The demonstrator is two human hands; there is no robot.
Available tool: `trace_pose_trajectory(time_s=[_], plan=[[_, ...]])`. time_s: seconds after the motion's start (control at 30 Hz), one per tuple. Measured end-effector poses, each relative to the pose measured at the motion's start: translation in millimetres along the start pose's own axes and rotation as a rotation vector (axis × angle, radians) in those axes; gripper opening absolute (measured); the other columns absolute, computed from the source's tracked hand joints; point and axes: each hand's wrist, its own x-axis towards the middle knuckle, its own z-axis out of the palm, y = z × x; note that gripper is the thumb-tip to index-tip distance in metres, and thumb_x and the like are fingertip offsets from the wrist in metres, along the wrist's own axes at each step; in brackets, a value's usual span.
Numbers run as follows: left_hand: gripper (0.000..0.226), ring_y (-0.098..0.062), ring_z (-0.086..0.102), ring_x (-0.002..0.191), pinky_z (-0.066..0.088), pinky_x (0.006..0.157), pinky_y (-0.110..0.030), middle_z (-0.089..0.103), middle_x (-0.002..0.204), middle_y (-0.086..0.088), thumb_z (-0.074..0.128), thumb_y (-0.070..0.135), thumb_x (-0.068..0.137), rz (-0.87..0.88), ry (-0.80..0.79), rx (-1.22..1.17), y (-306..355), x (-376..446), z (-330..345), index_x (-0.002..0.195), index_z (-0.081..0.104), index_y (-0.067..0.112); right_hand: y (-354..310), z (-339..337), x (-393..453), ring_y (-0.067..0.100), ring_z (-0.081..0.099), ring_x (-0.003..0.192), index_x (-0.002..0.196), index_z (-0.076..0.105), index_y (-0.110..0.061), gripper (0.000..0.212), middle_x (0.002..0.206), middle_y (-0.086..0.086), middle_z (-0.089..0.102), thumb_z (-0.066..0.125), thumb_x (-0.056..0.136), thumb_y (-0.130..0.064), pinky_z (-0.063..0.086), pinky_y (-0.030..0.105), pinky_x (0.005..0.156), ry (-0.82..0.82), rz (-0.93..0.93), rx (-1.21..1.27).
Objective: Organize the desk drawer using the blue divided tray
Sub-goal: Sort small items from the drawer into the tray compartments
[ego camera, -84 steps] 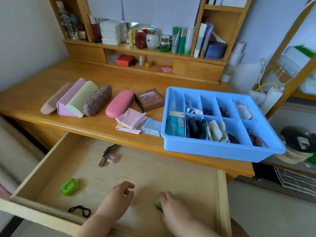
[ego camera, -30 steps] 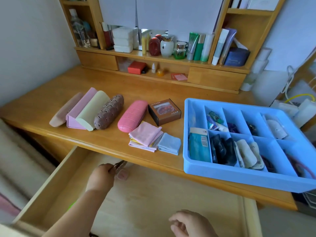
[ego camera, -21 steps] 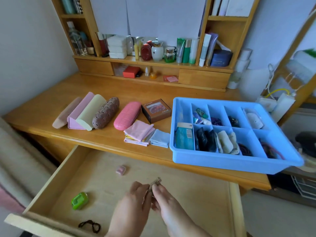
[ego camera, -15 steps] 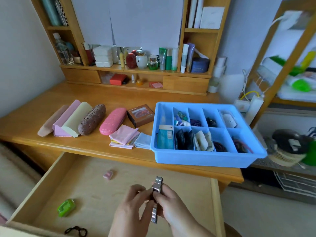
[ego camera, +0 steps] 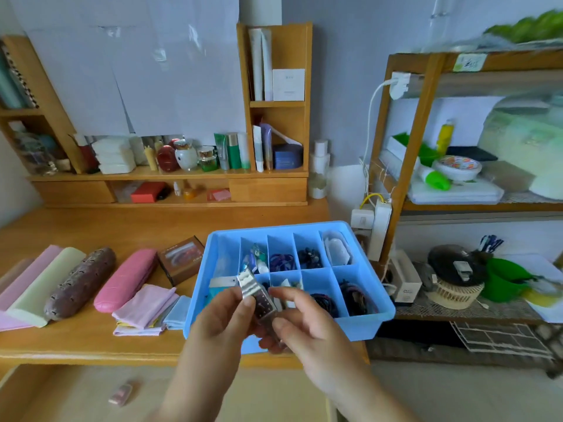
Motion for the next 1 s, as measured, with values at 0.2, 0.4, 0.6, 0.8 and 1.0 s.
trace_pose_trajectory(time_s=[0.2,0.4,0.6,0.8,1.0], plan=[[0.02,-0.015,0.068,0.062,0.056,0.052,-0.027,0.068,0.071,-0.007,0.048,0.015,0.097,-0.036,-0.01,0.113,21,104,63,0.085,0.064,0.012,11,-70,12,0.004,0.061,0.078,0.112,0.061,-0.031,0.026,0.083,-0.017,0.064,0.062,0.087,-0.035,0.052,0.023,0.066,0.374,-0.325,-1.091],[0.022,-0.032,0.069,0.068,0.059,0.063,-0.044,0.07,0.077,-0.02,0.052,0.019,0.093,0.033,-0.104,0.579,-13,177,137,0.087,0.064,0.001,38,-104,14,0.004,0.061,0.067,0.077,0.071,-0.027,0.031,0.072,-0.016,0.064,0.047,0.085,-0.046,0.048,0.026,0.081,0.352,-0.377,-1.267],[0.023,-0.028,0.061,0.078,0.046,0.063,-0.032,0.067,0.09,-0.011,0.058,0.024,0.086,-0.022,-0.107,1.071,-37,197,161,0.104,0.058,0.01,48,-104,21,0.007,0.06,0.058,0.071,0.071,-0.027,0.025,0.064,-0.012,0.062,0.053,0.077,-0.043,0.039,0.023,0.085,0.467,-0.449,-1.214],[0.007,-0.018,0.053,0.071,0.033,0.05,-0.024,0.062,0.083,0.002,0.058,0.027,0.083,0.024,-0.25,1.546,-43,203,173,0.084,0.055,0.021,50,-103,19,0.008,0.059,0.06,0.068,0.07,-0.027,0.023,0.064,-0.011,0.061,0.055,0.077,-0.041,0.045,0.027,0.083,0.461,-0.413,-1.182],[0.025,-0.024,0.042,0.105,0.033,0.075,-0.031,0.058,0.111,-0.003,0.044,0.028,0.094,0.251,-0.471,1.806,-50,199,166,0.11,0.062,0.02,49,-101,16,0.008,0.056,0.061,0.067,0.069,-0.026,0.027,0.063,-0.011,0.059,0.052,0.083,-0.039,0.044,0.028,0.085,0.438,-0.371,-1.221]])
